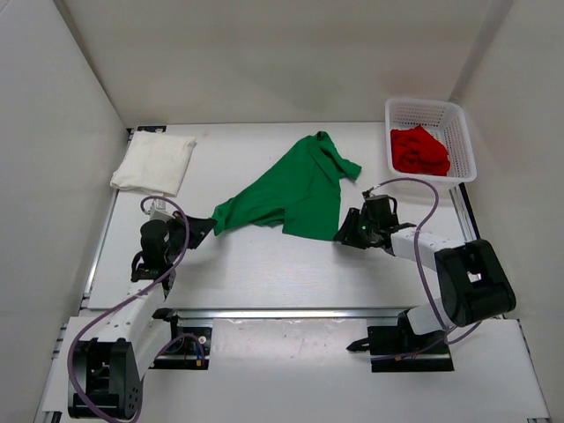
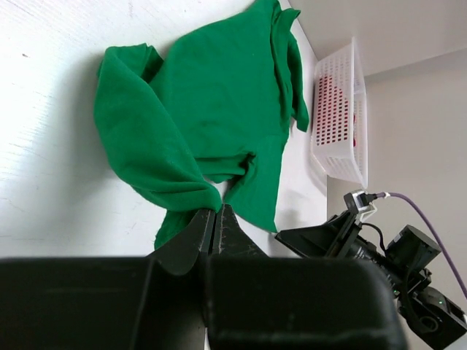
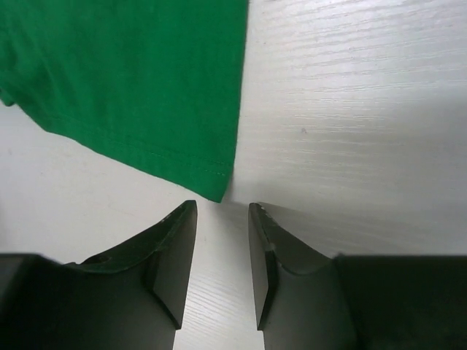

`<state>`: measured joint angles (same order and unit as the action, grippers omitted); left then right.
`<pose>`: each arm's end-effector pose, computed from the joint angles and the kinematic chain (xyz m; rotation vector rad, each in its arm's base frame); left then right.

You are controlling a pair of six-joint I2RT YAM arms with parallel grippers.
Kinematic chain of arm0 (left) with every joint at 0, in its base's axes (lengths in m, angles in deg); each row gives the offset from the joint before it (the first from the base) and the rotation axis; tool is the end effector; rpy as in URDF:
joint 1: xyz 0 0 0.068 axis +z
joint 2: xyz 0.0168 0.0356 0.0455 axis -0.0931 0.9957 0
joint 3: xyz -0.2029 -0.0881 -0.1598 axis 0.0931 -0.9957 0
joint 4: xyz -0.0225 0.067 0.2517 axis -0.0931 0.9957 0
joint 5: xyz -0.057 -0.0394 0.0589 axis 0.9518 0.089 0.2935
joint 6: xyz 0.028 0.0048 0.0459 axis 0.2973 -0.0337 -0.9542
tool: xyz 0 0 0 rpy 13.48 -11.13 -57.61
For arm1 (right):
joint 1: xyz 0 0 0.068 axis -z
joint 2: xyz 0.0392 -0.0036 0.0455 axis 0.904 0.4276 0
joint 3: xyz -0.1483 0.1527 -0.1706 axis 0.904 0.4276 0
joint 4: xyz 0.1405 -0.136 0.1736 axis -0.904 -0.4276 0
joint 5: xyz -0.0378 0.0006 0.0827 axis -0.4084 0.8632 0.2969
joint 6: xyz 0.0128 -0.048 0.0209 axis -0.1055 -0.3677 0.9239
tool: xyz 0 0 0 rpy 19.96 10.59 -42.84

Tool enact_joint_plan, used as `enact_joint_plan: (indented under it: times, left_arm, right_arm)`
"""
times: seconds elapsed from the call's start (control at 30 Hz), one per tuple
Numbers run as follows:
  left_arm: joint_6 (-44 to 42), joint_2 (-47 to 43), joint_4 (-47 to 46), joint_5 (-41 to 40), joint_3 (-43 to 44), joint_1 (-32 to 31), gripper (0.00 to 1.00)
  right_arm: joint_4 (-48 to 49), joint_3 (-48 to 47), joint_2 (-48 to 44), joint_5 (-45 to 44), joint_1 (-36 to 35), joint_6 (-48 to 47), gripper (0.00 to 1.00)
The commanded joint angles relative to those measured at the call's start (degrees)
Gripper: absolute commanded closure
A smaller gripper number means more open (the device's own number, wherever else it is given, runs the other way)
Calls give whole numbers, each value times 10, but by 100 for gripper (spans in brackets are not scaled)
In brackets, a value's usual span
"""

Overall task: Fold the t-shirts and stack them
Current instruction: Flatten out the tshirt

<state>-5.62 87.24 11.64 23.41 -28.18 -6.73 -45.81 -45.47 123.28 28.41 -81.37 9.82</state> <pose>0.1853 -0.0167 0.1855 -0.6953 1.9058 -0.9821 0.2512 0.0843 0.1491 0.2310 2.5310 0.6515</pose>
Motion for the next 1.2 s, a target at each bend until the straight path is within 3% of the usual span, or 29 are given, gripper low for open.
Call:
enact_joint_plan:
  times: [0.0, 0.27, 0.57, 0.8, 0.93, 1.0, 1.13, 1.17]
  left_arm:
    - [-9, -13, -15, -7, -6, -8, 94]
    - [-1, -13, -23, -5, -10, -6, 94]
    - [1, -10, -25, 0, -15, -4, 95]
    - [4, -9, -30, -1, -17, 2, 93]
    - [1, -12, -27, -4, -15, 1, 94]
    - [-5, -12, -22, -4, -16, 3, 93]
    - [-19, -19, -4, -8, -18, 7, 88]
    - [-25, -18, -1, -5, -21, 7, 85]
  right_arm:
    - [102, 40, -14, 19, 10, 64, 67]
    - [181, 81, 9, 67, 35, 144, 76]
    - [218, 85, 50, 93, 42, 173, 77]
    - [228, 88, 51, 88, 50, 176, 83]
    - [226, 71, 67, 99, 61, 177, 71]
    - [233, 73, 76, 107, 67, 181, 70]
    - [233, 70, 86, 119, 74, 179, 100]
    - [229, 69, 80, 116, 76, 168, 100]
